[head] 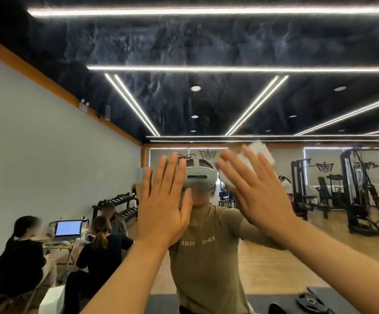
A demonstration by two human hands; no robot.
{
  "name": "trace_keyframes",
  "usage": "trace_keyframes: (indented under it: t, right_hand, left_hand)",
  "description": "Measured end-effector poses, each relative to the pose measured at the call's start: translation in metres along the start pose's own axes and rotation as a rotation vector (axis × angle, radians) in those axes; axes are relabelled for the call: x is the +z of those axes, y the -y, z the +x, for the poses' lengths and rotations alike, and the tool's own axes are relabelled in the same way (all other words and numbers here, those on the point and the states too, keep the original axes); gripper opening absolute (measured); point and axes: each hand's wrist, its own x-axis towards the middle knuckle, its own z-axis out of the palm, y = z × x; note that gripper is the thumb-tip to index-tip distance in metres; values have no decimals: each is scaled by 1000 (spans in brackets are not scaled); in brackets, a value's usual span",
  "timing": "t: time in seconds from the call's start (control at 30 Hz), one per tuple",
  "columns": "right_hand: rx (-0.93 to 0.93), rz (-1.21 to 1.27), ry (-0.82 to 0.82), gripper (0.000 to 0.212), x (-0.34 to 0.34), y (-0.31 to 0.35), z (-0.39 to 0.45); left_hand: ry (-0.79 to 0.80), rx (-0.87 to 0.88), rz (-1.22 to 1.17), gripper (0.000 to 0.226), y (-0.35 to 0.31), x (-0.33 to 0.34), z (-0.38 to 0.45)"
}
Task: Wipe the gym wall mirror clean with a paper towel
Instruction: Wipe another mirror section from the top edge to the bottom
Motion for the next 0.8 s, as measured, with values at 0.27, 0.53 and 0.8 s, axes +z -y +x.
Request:
trace_keyframes:
  t: [0.27, 0.53, 0.8]
  right_hand:
    - [-81, -38, 134, 56, -17, -12, -84]
    - [211, 46, -18, 48, -4, -34, 35]
    - [406, 62, 1, 49, -17, -90, 147]
  left_hand:
    - [18, -4, 22, 65, -1, -1, 1]
    - [39, -19, 25, 64, -4, -4, 1]
    - [30, -13, 47, 64, -2, -2, 1]
